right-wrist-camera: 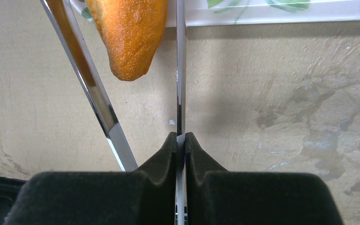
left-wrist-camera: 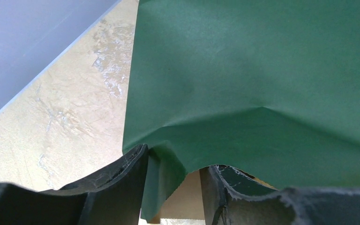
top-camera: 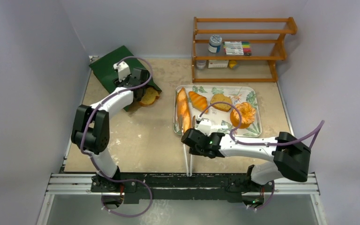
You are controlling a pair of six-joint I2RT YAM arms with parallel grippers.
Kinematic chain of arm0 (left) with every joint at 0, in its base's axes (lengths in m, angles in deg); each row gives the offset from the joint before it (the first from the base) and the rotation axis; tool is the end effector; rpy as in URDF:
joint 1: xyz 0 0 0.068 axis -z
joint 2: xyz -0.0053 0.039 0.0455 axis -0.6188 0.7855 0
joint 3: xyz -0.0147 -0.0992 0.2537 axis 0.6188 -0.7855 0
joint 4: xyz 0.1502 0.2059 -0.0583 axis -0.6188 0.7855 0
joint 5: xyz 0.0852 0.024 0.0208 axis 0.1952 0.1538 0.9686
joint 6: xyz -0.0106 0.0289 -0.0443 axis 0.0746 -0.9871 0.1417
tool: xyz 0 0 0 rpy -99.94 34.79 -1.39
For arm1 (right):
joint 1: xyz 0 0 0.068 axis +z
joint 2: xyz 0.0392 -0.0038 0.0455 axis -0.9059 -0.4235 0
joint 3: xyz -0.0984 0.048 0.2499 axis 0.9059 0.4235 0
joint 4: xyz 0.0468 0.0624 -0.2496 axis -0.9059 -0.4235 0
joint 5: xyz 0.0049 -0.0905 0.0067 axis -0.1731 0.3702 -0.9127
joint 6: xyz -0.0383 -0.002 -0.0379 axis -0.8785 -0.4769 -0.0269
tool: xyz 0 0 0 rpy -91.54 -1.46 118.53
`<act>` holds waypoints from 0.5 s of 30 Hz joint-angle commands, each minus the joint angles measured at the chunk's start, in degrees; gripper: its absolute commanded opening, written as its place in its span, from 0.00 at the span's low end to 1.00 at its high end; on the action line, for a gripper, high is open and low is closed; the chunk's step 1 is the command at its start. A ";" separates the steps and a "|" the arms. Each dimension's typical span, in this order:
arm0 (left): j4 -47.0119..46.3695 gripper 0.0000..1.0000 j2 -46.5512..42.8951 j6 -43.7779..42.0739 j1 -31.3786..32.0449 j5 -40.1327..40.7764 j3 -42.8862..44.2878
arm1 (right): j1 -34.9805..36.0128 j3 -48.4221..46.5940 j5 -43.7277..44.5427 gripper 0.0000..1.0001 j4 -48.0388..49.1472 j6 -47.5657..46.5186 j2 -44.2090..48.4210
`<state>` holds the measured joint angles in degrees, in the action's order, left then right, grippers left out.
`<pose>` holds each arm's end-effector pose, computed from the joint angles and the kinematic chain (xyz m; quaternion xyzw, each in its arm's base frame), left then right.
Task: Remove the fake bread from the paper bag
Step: Pick up the clamp from the container.
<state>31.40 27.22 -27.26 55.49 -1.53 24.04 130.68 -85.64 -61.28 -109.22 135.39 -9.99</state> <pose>0.3669 -0.0839 0.2289 -0.3161 0.7895 0.2239 0.4760 0.1242 0.2391 0.1871 0.0786 0.9365 0.1683 0.2975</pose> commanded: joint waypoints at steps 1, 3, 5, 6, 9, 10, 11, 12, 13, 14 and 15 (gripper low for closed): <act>-0.40 0.45 -4.27 2.29 -0.56 0.89 -0.14 | 0.27 -2.05 4.10 0.03 -2.50 1.22 3.18; -0.26 0.48 -4.97 2.26 -0.56 1.08 -0.05 | 0.37 -2.02 4.50 0.02 -2.83 1.17 3.73; -0.15 0.49 -5.65 2.22 -0.56 1.20 0.09 | 0.49 -2.24 4.86 0.02 -3.15 1.13 4.11; 0.00 0.53 -6.00 2.25 -0.56 1.13 0.22 | 0.69 -2.60 5.09 0.02 -3.45 1.08 4.23; 0.13 0.55 -7.13 2.22 -0.51 0.45 0.64 | 1.29 -4.31 6.79 0.02 -5.25 0.79 4.52; 0.18 0.57 -7.54 2.18 -0.60 0.05 0.60 | 1.44 -5.02 7.35 0.02 -5.94 0.54 4.45; 0.21 0.64 -7.91 2.14 -0.48 -0.53 0.64 | 1.54 -5.69 7.81 0.02 -6.43 0.27 4.39; 0.45 0.66 -8.30 2.25 -0.47 -1.07 0.61 | 1.51 -6.46 8.19 0.02 -6.91 -0.01 4.35; 0.78 0.67 -8.94 2.44 -0.40 -1.57 0.52 | 1.50 -7.07 8.45 0.02 -7.13 -0.39 4.35; 1.12 0.69 -9.46 2.74 -0.35 -2.35 0.24 | 1.56 -7.61 8.78 0.02 -7.37 -0.86 4.22; 1.22 0.70 -10.04 3.01 -0.19 -3.04 -0.09 | 1.56 -8.20 8.98 0.02 -7.66 -1.15 4.04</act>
<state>32.63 21.32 -25.71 55.49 -2.66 24.04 131.84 -89.44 -57.00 -114.97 135.10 -7.04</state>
